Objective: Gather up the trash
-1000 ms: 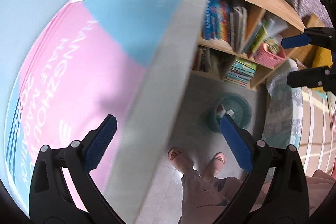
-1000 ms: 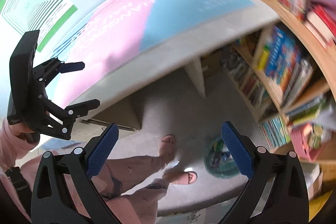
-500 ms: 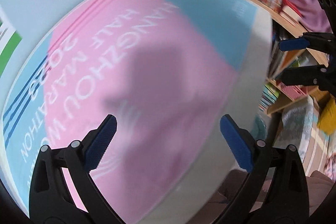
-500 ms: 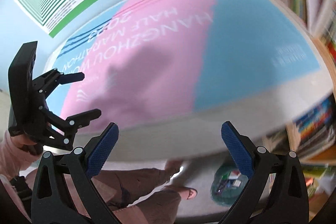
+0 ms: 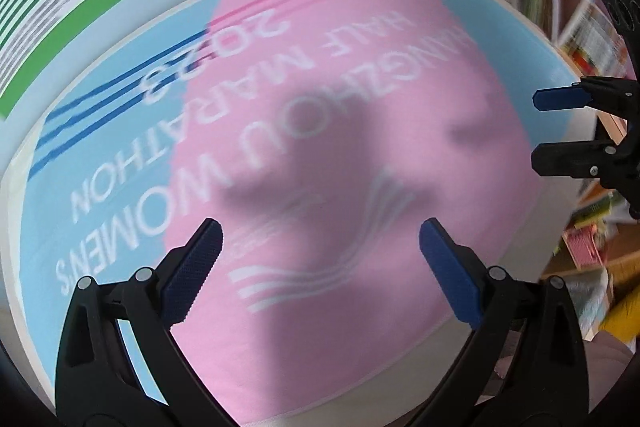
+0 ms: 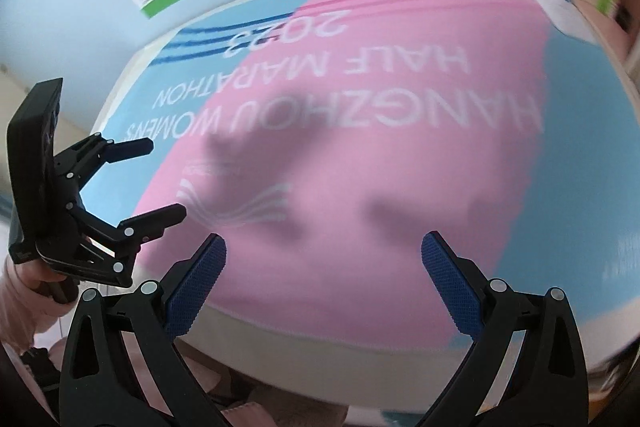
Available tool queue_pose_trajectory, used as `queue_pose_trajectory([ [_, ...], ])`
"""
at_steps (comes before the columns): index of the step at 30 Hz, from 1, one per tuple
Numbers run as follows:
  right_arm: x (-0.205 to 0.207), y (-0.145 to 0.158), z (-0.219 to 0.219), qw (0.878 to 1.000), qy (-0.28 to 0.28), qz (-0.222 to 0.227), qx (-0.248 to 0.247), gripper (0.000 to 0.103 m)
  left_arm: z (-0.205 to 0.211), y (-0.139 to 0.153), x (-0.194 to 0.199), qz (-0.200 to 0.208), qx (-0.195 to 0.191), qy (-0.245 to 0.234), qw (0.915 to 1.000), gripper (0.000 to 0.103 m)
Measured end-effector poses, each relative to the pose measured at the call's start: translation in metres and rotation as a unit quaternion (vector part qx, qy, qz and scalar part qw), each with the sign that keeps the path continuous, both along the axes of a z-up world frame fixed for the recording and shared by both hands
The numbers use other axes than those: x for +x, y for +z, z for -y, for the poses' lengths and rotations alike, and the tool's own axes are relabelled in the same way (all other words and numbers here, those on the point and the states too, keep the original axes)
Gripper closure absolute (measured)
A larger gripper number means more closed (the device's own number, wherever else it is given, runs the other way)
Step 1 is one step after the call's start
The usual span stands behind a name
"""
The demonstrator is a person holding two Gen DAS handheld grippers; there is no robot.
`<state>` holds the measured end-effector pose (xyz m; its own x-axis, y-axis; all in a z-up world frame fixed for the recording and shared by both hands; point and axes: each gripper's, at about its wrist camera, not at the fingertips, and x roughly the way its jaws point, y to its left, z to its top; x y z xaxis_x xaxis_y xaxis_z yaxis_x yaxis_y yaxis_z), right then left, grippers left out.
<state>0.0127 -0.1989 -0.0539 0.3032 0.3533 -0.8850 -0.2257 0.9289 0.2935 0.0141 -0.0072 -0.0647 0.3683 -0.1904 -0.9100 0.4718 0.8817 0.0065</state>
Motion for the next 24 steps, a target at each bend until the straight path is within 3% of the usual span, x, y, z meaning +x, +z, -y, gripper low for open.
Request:
queue_pose_trajectory([
  [13, 0.056, 0.008, -0.037, 0.994, 0.112, 0.014, -0.007, 0.006, -0.041, 0.005, 0.006, 0.005, -0.01, 0.141, 0.9899, 0.007],
  [24, 0.072, 0.01, -0.051, 0.993, 0.115, 0.031, -0.023, 0.006, -0.054, 0.013, 0.012, 0.02, -0.013, 0.19, 0.9816, 0.007],
])
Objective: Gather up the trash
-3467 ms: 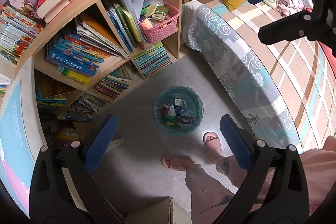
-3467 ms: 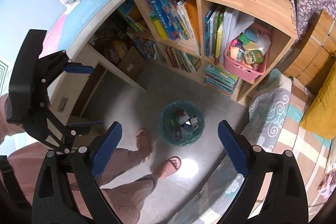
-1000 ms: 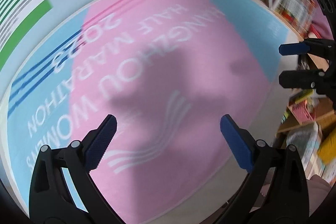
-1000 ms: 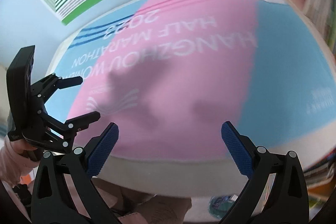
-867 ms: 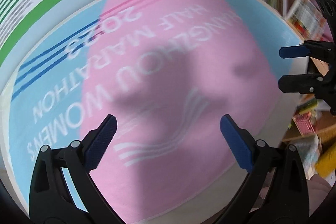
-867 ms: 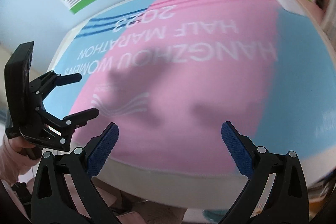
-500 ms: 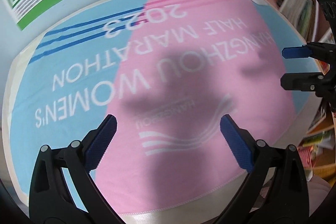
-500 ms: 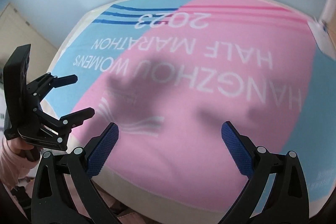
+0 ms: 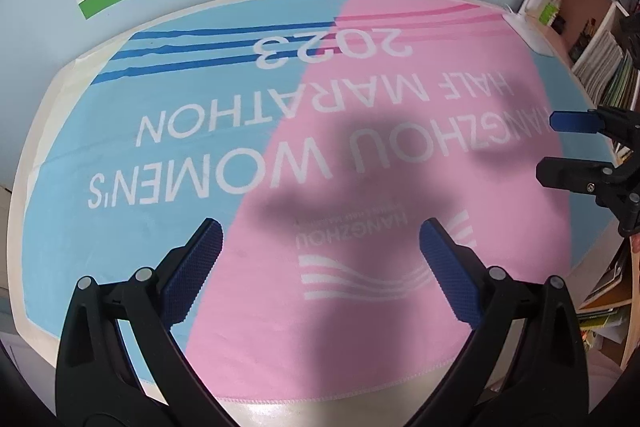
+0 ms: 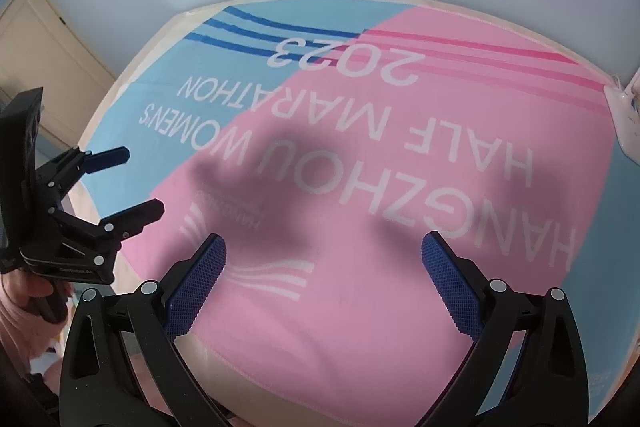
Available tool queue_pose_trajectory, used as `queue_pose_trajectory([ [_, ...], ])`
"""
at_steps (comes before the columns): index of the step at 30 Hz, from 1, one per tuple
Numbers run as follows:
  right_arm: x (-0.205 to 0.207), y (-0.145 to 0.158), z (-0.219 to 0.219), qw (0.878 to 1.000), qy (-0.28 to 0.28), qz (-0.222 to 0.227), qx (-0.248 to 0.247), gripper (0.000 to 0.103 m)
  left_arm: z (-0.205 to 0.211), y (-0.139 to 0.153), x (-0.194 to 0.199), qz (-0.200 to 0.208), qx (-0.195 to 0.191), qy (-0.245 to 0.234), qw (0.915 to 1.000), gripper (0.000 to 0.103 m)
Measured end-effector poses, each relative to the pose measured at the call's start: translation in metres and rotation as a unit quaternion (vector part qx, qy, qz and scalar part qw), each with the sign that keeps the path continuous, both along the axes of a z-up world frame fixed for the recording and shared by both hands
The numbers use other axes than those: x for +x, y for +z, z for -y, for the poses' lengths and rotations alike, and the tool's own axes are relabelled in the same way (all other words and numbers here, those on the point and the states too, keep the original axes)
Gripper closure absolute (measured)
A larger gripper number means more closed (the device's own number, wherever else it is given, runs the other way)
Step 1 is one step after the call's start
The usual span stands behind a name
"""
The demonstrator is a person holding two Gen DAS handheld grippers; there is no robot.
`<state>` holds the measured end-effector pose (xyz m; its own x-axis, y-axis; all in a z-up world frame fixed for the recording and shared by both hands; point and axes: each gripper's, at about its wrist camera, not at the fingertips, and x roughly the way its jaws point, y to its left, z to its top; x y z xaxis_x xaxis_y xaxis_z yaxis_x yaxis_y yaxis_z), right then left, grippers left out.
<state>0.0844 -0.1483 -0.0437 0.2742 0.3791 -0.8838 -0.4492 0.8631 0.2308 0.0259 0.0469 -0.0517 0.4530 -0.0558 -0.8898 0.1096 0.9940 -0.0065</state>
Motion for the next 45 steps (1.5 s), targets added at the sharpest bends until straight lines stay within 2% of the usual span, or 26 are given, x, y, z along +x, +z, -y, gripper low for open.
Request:
queue_pose_trajectory([
  [4, 0.001, 0.001, -0.003, 1.0, -0.009, 0.005, -0.003, 0.006, -0.002, 0.003, 0.003, 0.012, 0.006, 0.002, 0.9999, 0.007],
  [18, -0.007, -0.004, -0.011, 0.999, -0.03, 0.023, -0.015, 0.006, -0.019, 0.007, 0.003, 0.03, -0.023, 0.02, 0.9991, 0.007],
  [26, -0.015, -0.001, -0.017, 0.999, -0.032, 0.037, -0.017, 0.006, -0.024, 0.01, -0.002, 0.042, -0.015, 0.037, 0.9983, 0.007],
  [31, -0.02, -0.001, -0.017, 0.999, -0.039, 0.036, -0.009, 0.006, -0.023, 0.012, -0.005, 0.047, -0.013, 0.043, 0.9979, 0.006],
  [36, -0.022, -0.004, -0.014, 0.999, -0.044, 0.029, -0.006, 0.006, -0.024, 0.014, -0.009, 0.05, -0.031, 0.052, 0.9969, 0.007],
  [45, -0.025, -0.003, -0.013, 0.998, -0.046, 0.034, -0.003, 0.006, -0.021, 0.015, -0.013, 0.05, -0.012, 0.056, 0.9971, 0.007],
])
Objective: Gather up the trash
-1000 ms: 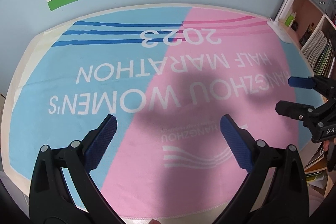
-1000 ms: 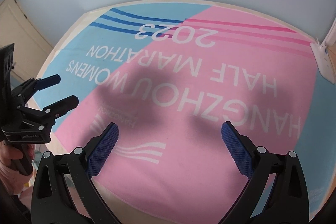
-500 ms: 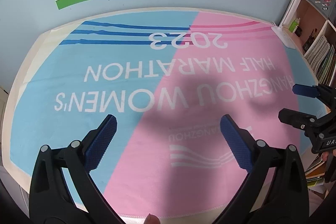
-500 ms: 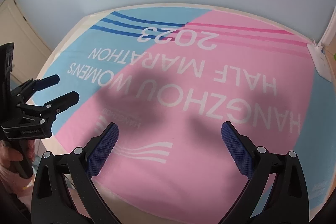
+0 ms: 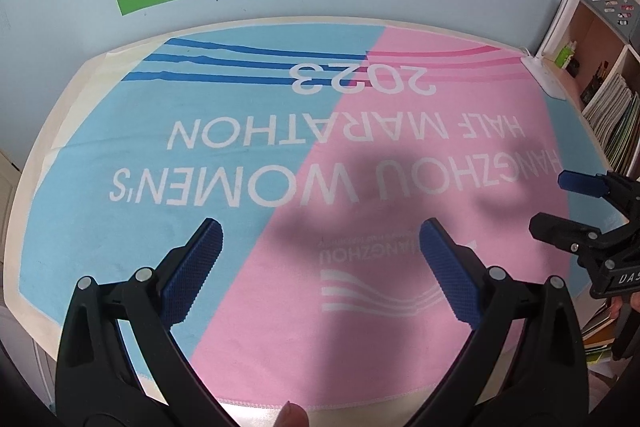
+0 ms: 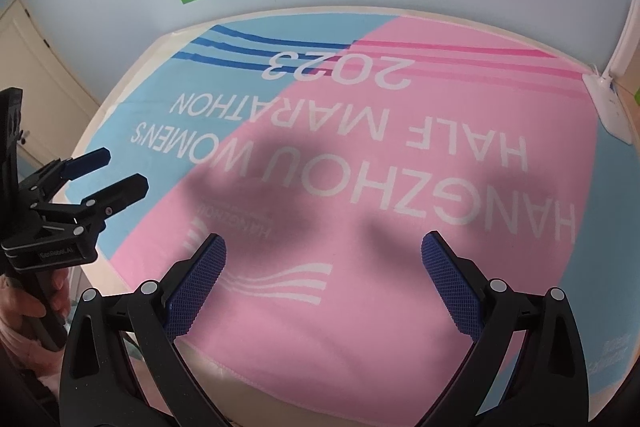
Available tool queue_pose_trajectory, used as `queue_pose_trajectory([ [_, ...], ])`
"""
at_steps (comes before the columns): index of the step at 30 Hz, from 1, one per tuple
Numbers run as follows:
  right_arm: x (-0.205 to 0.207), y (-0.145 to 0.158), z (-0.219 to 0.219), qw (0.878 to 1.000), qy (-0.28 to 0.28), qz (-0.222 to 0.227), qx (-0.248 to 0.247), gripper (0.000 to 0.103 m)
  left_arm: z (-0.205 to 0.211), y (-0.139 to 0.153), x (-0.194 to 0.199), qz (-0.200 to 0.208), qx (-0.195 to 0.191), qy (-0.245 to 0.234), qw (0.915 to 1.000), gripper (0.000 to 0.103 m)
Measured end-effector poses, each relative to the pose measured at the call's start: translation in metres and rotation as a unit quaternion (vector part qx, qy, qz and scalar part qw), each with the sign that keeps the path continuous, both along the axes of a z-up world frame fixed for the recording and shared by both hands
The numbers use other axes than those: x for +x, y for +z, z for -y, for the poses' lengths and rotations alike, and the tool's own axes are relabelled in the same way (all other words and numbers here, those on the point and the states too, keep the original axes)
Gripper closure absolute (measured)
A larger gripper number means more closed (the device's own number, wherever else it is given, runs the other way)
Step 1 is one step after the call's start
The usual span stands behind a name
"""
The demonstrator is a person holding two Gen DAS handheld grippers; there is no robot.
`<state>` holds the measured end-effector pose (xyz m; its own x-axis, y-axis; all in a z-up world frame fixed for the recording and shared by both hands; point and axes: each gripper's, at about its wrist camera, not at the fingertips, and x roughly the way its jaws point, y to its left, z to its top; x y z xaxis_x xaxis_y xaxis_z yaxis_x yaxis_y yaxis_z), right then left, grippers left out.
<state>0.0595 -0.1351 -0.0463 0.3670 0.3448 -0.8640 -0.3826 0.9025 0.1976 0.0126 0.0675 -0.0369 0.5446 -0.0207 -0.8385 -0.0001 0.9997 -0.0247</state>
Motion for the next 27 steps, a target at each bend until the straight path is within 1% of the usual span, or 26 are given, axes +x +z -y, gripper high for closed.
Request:
queue_pose_trajectory([
  [4, -0.0005, 0.0021, 0.0007, 1.0, -0.004, 0.003, 0.002, 0.006, -0.001, 0.0004, -0.0019, 0.004, 0.006, 0.005, 1.0, 0.007],
  [11, -0.0027, 0.0035, 0.0016, 1.0, -0.004, 0.003, -0.002, 0.006, -0.0052, 0.0033, -0.0039, 0.014, 0.004, 0.016, 0.9998, 0.007],
  [27, -0.0051, 0.0058, 0.005, 1.0, -0.006, 0.006, -0.004, 0.006, -0.0058, 0.0047, -0.0062, 0.015, 0.005, 0.019, 0.9997, 0.007],
])
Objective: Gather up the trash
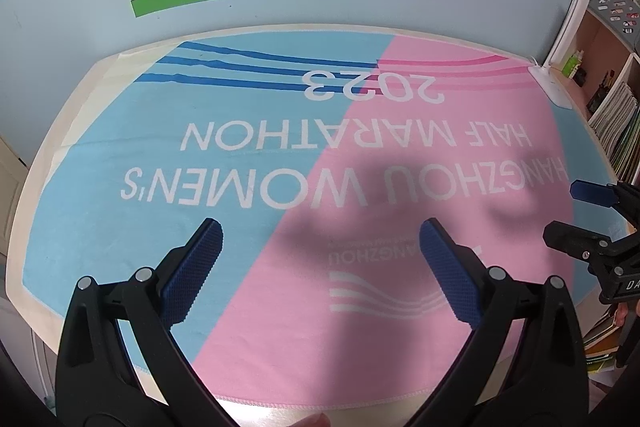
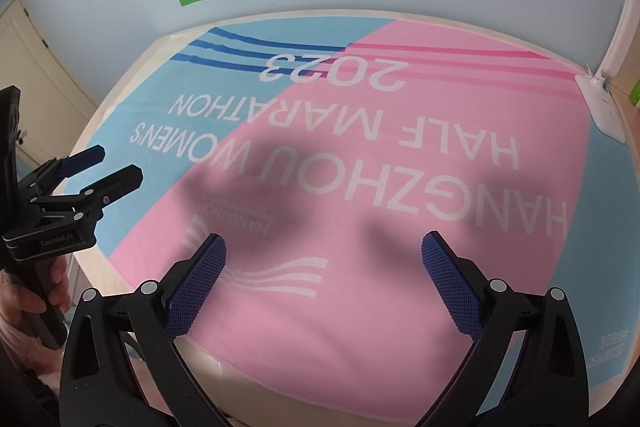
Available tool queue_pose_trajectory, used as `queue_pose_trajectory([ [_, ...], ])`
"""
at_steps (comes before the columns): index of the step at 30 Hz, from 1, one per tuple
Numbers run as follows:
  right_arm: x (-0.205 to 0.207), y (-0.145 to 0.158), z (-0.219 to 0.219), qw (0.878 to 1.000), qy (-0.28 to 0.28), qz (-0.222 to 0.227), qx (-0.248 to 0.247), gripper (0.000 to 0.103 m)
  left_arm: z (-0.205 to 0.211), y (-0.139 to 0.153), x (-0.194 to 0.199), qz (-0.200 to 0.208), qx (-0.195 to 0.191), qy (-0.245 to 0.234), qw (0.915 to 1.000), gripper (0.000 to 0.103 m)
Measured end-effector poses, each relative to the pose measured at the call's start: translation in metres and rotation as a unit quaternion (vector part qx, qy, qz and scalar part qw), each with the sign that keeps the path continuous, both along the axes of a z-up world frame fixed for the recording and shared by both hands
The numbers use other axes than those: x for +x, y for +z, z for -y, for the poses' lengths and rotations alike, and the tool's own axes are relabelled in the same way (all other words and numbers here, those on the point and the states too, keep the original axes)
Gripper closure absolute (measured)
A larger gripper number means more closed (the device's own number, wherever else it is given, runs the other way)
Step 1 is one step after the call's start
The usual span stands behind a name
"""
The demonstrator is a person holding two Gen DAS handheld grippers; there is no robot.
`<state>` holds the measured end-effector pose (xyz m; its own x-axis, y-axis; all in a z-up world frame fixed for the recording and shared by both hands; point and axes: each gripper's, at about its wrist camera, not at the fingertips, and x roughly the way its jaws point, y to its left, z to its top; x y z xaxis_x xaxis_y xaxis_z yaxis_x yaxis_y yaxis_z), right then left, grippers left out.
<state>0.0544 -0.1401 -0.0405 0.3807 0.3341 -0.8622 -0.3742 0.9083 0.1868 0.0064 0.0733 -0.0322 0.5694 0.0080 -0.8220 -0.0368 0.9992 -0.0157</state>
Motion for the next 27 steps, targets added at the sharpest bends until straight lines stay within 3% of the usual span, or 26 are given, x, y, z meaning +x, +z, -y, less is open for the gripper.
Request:
queue_pose_trajectory([
  [27, -0.005, -0.003, 0.0044, 1.0, -0.001, -0.003, 0.003, 0.006, 0.0032, -0.0014, -0.001, -0.004, 0.009, -0.004, 0.9999, 0.007],
])
